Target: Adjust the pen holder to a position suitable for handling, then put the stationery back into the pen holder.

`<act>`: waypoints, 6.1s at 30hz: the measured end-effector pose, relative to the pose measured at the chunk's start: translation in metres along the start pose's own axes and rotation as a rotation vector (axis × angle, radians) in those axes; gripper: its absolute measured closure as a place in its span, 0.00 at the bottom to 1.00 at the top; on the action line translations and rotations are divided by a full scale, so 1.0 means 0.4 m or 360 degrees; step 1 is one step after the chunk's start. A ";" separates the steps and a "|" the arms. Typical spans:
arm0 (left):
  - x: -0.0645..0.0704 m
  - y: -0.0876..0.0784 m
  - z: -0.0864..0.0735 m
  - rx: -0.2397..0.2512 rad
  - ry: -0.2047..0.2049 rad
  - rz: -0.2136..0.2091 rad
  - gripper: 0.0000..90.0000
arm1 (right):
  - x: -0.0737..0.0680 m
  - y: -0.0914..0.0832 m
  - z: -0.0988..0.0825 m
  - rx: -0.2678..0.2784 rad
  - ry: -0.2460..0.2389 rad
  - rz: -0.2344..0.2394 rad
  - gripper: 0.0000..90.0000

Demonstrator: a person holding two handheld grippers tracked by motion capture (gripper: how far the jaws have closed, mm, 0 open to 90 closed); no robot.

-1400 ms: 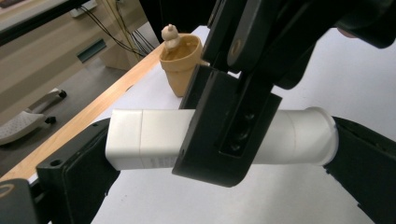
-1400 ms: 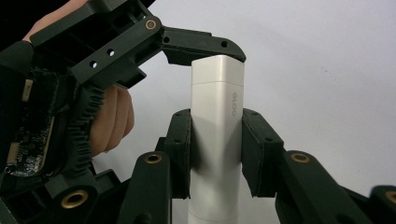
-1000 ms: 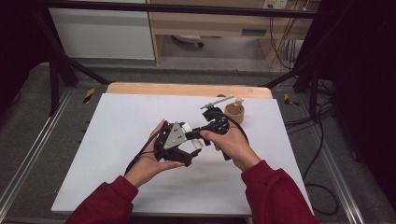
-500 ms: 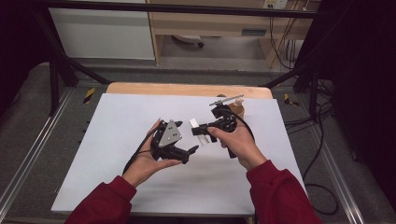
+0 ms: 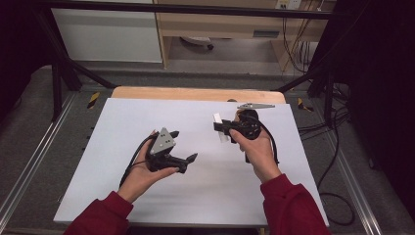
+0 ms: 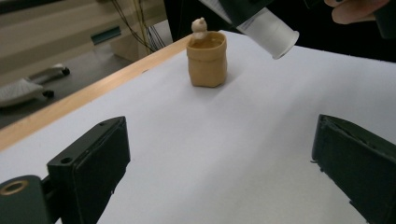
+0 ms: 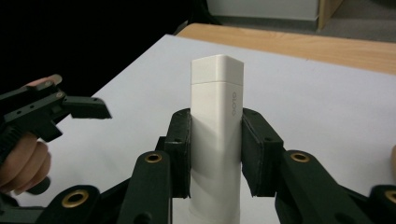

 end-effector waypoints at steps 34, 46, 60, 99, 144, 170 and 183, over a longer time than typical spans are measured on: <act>-0.120 -0.220 -0.194 0.0041 -0.0481 0.0396 0.06 | 0.120 -0.016 0.014 0.0513 -0.0123 -0.0308 0.74; -0.120 -0.231 -0.221 0.0038 -0.0504 0.0428 0.06 | 0.164 -0.044 0.039 0.0597 -0.0222 -0.0471 0.74; -0.125 -0.225 -0.227 0.0069 -0.0588 0.0412 0.06 | 0.221 -0.031 0.065 0.0636 -0.0238 -0.0572 0.74; -0.100 -0.204 -0.227 0.0042 -0.0565 0.0279 0.06 | 0.326 0.102 -0.001 0.0414 -0.0374 -0.0741 0.73; -0.118 -0.222 -0.233 0.0026 -0.0598 0.0325 0.06 | 0.176 -0.076 0.036 0.0390 -0.0124 -0.0570 0.04; -0.116 -0.293 -0.267 -0.0022 -0.0575 0.0379 0.06 | 0.155 -0.229 -0.292 0.0283 -0.0236 -0.0633 0.03; -0.105 -0.290 -0.275 -0.0069 -0.0571 0.0356 0.06 | 0.158 -0.166 -0.378 0.0141 -0.0200 -0.0577 0.04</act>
Point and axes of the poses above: each handheld gripper's, and its own axes: y roughly forward along the jaws, z roughly out of its top, x roughly to its right, the point moved 5 cm from there along y, roughly forward along the jaws, and after that the axes turned 1 degree about -x, right-handed, at the moved point
